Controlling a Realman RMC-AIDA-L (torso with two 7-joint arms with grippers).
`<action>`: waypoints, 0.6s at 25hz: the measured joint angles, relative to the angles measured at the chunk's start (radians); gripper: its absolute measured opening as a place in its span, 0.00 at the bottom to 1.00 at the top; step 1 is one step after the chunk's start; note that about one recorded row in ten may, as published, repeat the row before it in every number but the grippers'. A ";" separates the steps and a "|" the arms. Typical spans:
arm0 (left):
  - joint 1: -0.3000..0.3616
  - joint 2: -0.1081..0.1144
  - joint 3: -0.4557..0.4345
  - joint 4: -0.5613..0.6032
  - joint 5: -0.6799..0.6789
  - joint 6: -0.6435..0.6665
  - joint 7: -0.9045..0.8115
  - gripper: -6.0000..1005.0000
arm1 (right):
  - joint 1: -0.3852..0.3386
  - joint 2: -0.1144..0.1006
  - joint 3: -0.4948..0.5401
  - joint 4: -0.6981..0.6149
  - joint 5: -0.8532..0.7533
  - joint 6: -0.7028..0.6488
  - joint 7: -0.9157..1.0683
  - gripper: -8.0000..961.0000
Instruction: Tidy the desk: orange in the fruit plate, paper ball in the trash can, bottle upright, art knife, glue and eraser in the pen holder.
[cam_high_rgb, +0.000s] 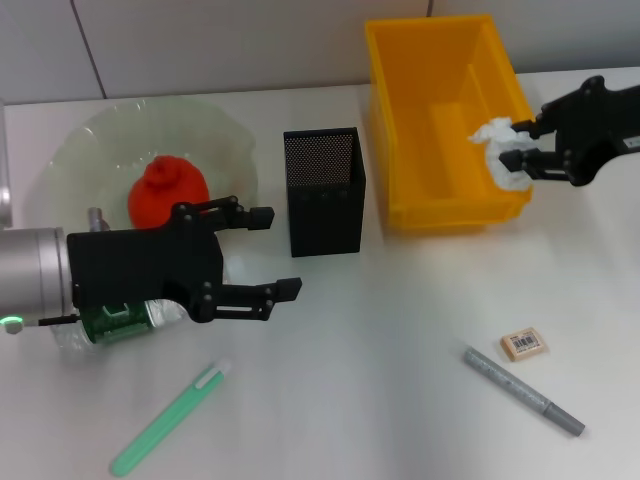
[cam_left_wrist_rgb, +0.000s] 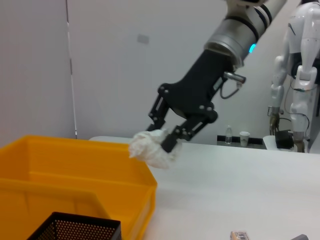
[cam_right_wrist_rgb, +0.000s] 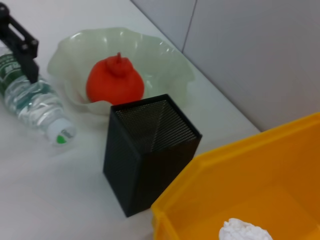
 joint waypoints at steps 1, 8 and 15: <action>-0.002 0.000 0.007 -0.001 0.000 -0.006 0.000 0.86 | 0.009 -0.002 0.000 0.015 0.000 0.019 0.000 0.33; -0.022 0.000 0.023 -0.021 0.000 -0.022 0.001 0.86 | 0.036 -0.016 0.001 0.080 -0.001 0.090 -0.001 0.33; -0.023 0.000 0.023 -0.021 0.000 -0.026 0.001 0.86 | 0.069 -0.037 -0.007 0.180 -0.008 0.188 -0.018 0.33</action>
